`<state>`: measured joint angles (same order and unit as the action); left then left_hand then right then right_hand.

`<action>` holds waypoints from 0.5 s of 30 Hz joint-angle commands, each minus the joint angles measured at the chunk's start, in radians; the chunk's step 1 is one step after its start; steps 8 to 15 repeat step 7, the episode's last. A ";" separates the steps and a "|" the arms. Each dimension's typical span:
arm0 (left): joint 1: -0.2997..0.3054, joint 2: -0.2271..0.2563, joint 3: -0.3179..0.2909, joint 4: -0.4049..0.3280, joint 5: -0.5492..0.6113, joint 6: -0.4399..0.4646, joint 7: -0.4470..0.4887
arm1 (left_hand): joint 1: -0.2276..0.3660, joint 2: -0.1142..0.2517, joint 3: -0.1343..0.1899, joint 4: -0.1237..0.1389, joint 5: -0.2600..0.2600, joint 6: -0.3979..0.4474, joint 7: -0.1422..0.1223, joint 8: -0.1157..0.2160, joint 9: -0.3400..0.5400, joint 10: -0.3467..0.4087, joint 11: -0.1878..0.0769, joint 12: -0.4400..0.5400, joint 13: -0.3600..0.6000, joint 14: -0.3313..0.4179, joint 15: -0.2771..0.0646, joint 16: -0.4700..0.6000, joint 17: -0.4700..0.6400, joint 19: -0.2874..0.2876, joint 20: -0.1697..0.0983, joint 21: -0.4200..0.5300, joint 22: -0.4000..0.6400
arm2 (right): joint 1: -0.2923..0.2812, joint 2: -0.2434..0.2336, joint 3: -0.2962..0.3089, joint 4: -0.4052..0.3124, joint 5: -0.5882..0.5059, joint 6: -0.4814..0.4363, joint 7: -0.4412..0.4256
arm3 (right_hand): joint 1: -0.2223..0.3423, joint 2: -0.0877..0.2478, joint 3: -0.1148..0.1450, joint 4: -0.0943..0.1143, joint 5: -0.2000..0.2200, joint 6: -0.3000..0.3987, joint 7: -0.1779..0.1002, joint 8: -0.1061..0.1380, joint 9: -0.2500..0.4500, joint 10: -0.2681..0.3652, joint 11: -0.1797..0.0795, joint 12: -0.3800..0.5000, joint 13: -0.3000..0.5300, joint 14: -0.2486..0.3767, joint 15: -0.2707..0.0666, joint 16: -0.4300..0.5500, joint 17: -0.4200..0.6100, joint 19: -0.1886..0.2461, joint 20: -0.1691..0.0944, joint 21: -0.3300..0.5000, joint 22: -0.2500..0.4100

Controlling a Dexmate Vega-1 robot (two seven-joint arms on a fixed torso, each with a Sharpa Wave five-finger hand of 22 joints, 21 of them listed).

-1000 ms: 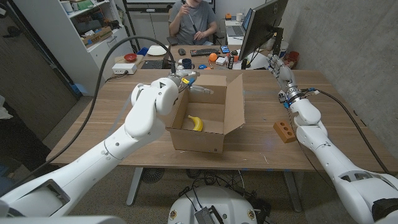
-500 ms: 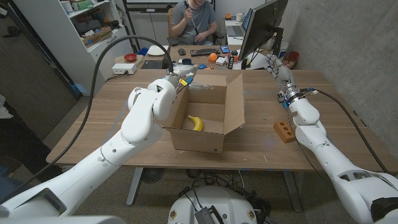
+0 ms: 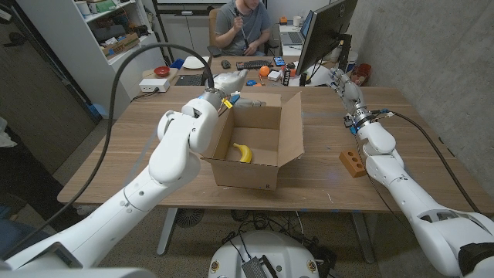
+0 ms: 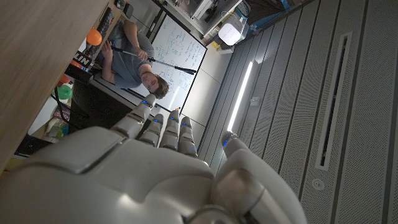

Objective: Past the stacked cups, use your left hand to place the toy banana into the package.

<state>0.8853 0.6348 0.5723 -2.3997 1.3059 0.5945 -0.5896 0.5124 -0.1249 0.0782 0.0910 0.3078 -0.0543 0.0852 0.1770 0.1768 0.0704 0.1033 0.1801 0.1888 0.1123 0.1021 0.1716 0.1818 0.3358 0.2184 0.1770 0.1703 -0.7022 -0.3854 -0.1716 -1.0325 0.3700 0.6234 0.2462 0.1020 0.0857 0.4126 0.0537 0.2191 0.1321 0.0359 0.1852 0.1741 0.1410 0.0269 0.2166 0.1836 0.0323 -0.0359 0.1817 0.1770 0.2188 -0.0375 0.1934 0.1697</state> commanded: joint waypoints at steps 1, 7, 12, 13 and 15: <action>0.039 -0.040 -0.035 -0.001 0.023 -0.025 0.089 | -0.003 -0.002 -0.012 0.001 0.009 -0.019 -0.001 -0.005 0.002 -0.029 0.014 0.002 0.002 -0.021 0.009 0.001 0.001 -0.012 0.001 -0.002 0.002 | 0.010 0.004 0.003 0.024 -0.001 0.004 0.011 | 0.001 -0.004 0.003 -0.005 0.008 0.005 0.007 0.000 0.005 0.009 0.002 -0.003 0.005 0.008 -0.012 0.002 0.003 0.006 -0.029 0.000 0.002; 0.049 -0.050 -0.051 -0.009 0.018 -0.030 0.112 | -0.011 -0.004 -0.026 0.005 0.015 -0.048 -0.009 -0.006 0.001 -0.064 0.030 0.000 0.002 -0.051 0.028 0.002 0.001 -0.024 0.001 0.001 0.002 | 0.010 0.006 0.007 0.023 0.002 0.001 0.012 | 0.001 -0.004 0.003 -0.005 0.008 0.005 0.007 0.000 0.005 0.008 0.003 -0.003 0.005 0.008 -0.012 0.002 0.003 0.007 -0.029 0.000 0.002; 0.049 -0.050 -0.051 -0.009 0.018 -0.030 0.112 | -0.011 -0.004 -0.026 0.005 0.015 -0.048 -0.009 -0.006 0.001 -0.064 0.030 0.000 0.002 -0.051 0.028 0.002 0.001 -0.024 0.001 0.001 0.002 | 0.010 0.006 0.007 0.023 0.002 0.001 0.012 | 0.001 -0.004 0.003 -0.005 0.008 0.005 0.007 0.000 0.005 0.008 0.003 -0.003 0.005 0.008 -0.012 0.002 0.003 0.007 -0.029 0.000 0.002; 0.049 -0.050 -0.051 -0.009 0.018 -0.030 0.112 | -0.011 -0.004 -0.026 0.005 0.015 -0.048 -0.009 -0.006 0.001 -0.064 0.030 0.000 0.002 -0.051 0.028 0.002 0.001 -0.024 0.001 0.001 0.002 | 0.010 0.006 0.007 0.023 0.002 0.001 0.012 | 0.001 -0.004 0.003 -0.005 0.008 0.005 0.007 0.000 0.005 0.008 0.003 -0.003 0.005 0.008 -0.012 0.002 0.003 0.007 -0.029 0.000 0.002; 0.049 -0.050 -0.051 -0.009 0.018 -0.030 0.112 | -0.011 -0.004 -0.026 0.005 0.015 -0.048 -0.009 -0.006 0.001 -0.064 0.030 0.000 0.002 -0.051 0.028 0.002 0.001 -0.024 0.001 0.001 0.002 | 0.010 0.006 0.007 0.023 0.002 0.001 0.012 | 0.001 -0.004 0.003 -0.005 0.008 0.005 0.007 0.000 0.005 0.008 0.003 -0.003 0.005 0.008 -0.012 0.002 0.003 0.007 -0.029 0.000 0.002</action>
